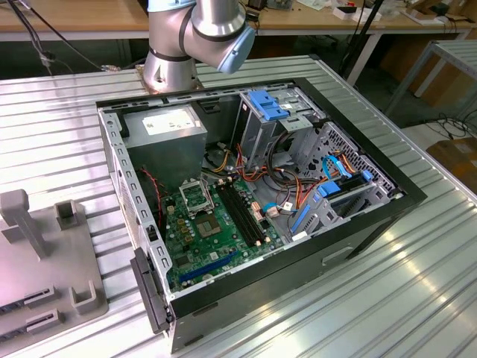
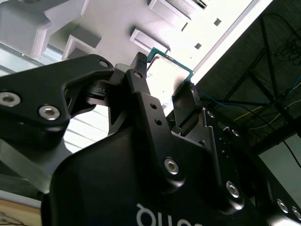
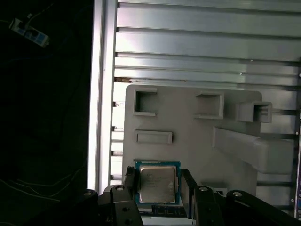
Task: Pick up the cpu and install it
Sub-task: 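Pick up the cpu and move it towards the insertion slot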
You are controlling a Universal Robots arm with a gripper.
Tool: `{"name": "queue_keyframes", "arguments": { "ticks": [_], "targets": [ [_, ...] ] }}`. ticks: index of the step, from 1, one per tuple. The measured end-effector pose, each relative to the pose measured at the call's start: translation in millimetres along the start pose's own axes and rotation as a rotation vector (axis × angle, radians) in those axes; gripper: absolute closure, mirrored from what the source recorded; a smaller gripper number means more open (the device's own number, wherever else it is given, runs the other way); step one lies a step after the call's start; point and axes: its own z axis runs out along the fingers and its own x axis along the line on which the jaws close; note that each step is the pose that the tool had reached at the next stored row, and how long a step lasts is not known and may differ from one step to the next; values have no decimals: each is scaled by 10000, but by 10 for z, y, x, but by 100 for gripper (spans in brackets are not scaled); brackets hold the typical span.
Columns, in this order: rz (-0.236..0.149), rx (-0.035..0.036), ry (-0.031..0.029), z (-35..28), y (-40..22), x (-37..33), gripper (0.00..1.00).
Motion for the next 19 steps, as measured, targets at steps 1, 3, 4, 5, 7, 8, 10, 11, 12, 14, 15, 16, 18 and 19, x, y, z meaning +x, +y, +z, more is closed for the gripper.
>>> {"name": "queue_keyframes", "arguments": {
  "ticks": [1, 3, 4, 5, 7, 8, 10, 11, 12, 14, 15, 16, 18, 19],
  "targets": [
    [-1, -1, -3, -1, 0, 0, 53],
    [0, -1, -1, -11, 0, 0, 53],
    [-1, -1, -1, -14, 0, 0, 53],
    [0, -1, 0, -20, 0, 0, 53],
    [0, -1, -1, -28, 1, 0, 53],
    [-1, -1, -1, -33, 1, 0, 53],
    [0, -1, 0, -45, 1, 0, 53],
    [0, -1, -1, -48, 1, 0, 53],
    [0, -1, -1, -52, 1, 0, 53],
    [-1, -1, 0, -63, 1, 1, 53],
    [0, -1, 0, -68, 2, 1, 53],
    [0, -1, 0, -74, 2, 1, 53],
    [-1, -2, -1, -79, 2, 1, 53],
    [0, -1, 1, -84, 2, 1, 53]
  ]
}}
